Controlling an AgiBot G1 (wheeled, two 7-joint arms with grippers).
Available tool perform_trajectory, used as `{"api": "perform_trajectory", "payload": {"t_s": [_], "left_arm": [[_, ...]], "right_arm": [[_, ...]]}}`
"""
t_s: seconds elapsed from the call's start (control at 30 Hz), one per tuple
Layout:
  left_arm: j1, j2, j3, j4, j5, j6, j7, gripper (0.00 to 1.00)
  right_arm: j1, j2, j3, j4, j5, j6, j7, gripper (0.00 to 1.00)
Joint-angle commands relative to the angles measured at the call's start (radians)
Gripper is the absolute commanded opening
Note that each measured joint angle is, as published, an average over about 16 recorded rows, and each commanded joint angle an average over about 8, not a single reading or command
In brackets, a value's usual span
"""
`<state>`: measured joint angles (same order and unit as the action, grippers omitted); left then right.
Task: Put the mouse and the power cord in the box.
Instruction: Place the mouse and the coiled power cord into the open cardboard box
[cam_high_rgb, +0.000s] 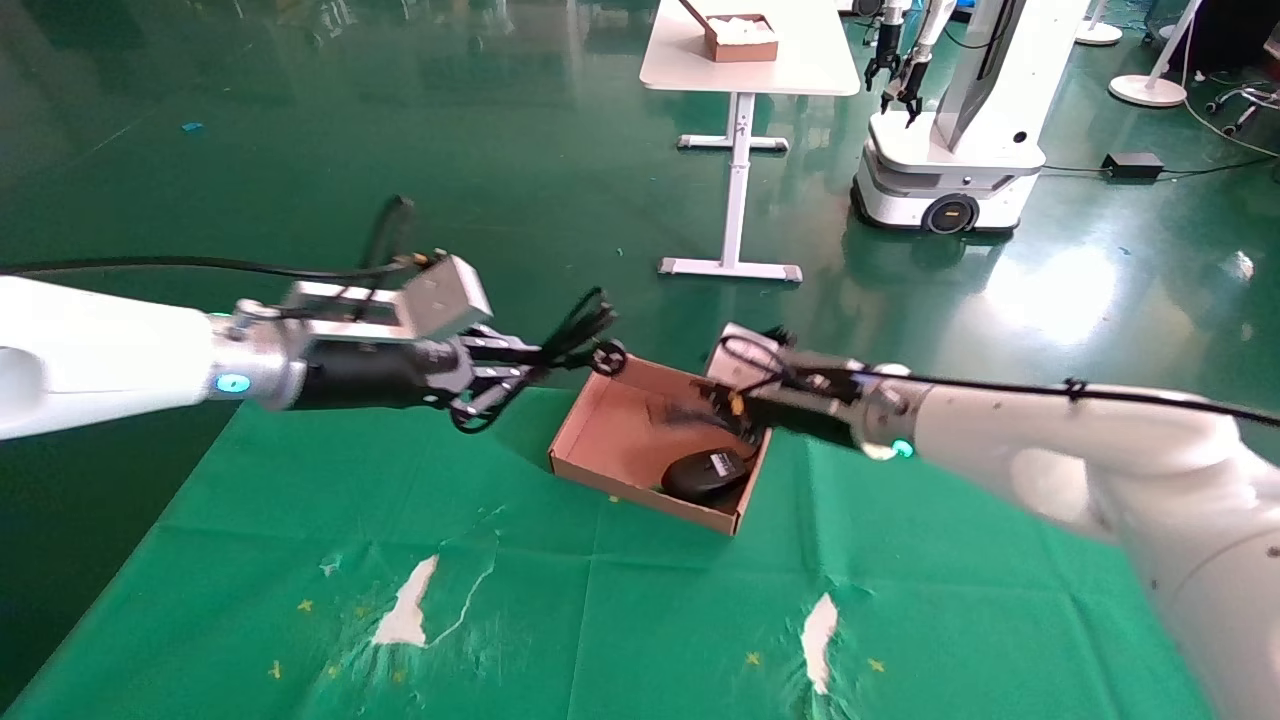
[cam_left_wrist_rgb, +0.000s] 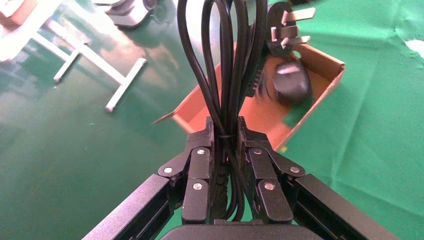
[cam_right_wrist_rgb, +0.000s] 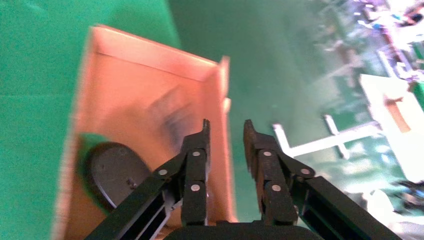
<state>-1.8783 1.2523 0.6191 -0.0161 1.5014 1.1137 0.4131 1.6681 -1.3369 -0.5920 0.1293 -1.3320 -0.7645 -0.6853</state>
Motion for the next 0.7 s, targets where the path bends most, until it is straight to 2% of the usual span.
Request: {"api": "perform_trajectory", "payload": {"t_s": [0.03,0.13,0.27,0.43,0.47,0.6,0.7], "left_arm": [[0.005,0.025,0.006,0.004,0.01,-0.012,0.001,0.0],[0.035,0.077,0.027,-0.03,0.037,-0.103,0.022,0.0],[0.097,0.118,0.067,-0.15,0.061,-0.219,0.057,0.0],[0.156,0.122,0.162,-0.336,0.077,-0.249,0.074,0.0],[0.161,0.122,0.182,-0.361,0.082,-0.246,0.074,0.05],[0.172,0.126,0.267,-0.44,0.111,-0.241,0.077,0.55],[0.173,0.129,0.299,-0.463,0.127,-0.241,0.078,0.93]], "right_arm": [[0.004,0.003,0.008,-0.009,0.016,0.019,-0.008,1.0],[0.043,0.025,0.01,-0.024,0.017,0.042,-0.046,1.0],[0.11,0.073,0.012,-0.036,0.013,0.051,-0.097,1.0],[0.188,0.158,0.011,-0.039,0.009,-0.027,-0.144,1.0],[0.199,0.174,0.011,-0.039,0.009,-0.047,-0.15,1.0],[0.235,0.234,0.009,-0.041,0.007,-0.128,-0.161,1.0],[0.246,0.254,0.009,-0.042,0.008,-0.156,-0.162,1.0]]}}
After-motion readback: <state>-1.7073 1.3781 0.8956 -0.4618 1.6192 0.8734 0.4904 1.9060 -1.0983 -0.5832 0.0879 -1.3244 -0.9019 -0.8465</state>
